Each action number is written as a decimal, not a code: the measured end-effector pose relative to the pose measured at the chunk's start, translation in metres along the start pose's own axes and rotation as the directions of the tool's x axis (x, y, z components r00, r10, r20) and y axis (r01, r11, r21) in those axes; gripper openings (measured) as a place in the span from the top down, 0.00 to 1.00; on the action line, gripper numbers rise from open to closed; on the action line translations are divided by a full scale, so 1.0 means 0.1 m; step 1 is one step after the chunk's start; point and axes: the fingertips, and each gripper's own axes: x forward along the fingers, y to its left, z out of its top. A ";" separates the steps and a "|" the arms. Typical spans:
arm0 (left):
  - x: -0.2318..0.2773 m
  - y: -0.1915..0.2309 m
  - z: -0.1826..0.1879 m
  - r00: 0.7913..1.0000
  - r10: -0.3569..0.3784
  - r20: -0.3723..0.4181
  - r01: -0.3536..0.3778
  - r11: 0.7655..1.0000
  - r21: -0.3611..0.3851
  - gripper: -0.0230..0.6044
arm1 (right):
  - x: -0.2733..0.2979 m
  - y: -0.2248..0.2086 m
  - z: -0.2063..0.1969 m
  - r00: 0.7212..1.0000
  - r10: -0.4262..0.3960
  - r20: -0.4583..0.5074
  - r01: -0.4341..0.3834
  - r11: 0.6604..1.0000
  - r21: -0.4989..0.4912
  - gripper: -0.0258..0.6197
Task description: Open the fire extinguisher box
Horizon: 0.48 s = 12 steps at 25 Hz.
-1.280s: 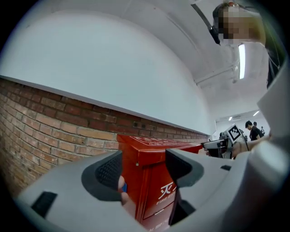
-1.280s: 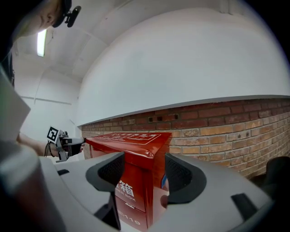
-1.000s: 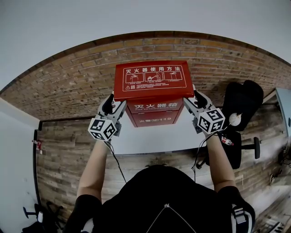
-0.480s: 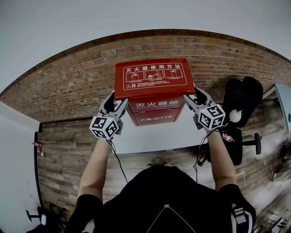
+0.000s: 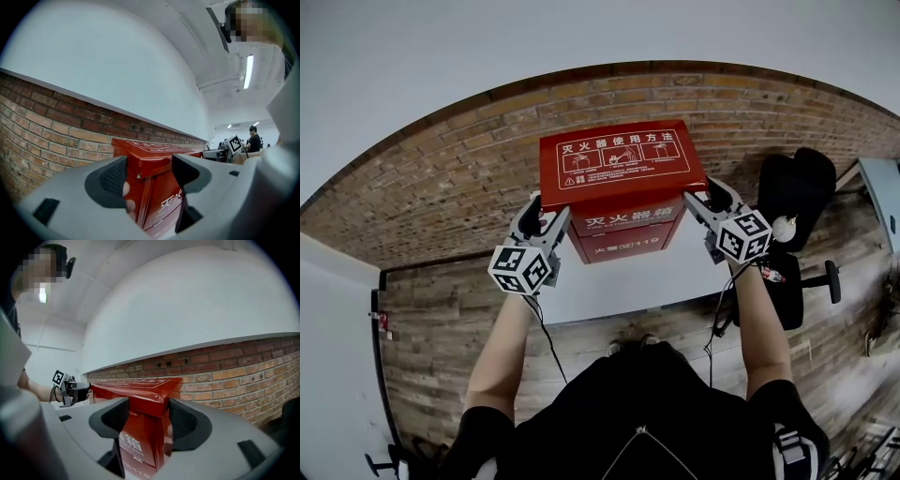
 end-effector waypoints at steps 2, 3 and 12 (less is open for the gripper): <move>-0.02 -0.02 0.03 1.000 -0.009 -0.004 0.009 1.000 -0.003 0.41 | -0.02 0.01 0.04 1.000 -0.006 0.004 0.006 1.000 0.006 0.55; -0.02 -0.02 0.06 1.000 -0.012 -0.006 0.012 1.000 -0.003 0.41 | -0.02 0.02 0.07 1.000 -0.009 0.009 0.009 1.000 0.008 0.55; 0.08 -0.03 0.36 1.000 -0.024 -0.008 0.024 1.000 -0.001 0.41 | 0.01 -0.02 0.41 1.000 0.000 0.027 -0.001 1.000 0.008 0.55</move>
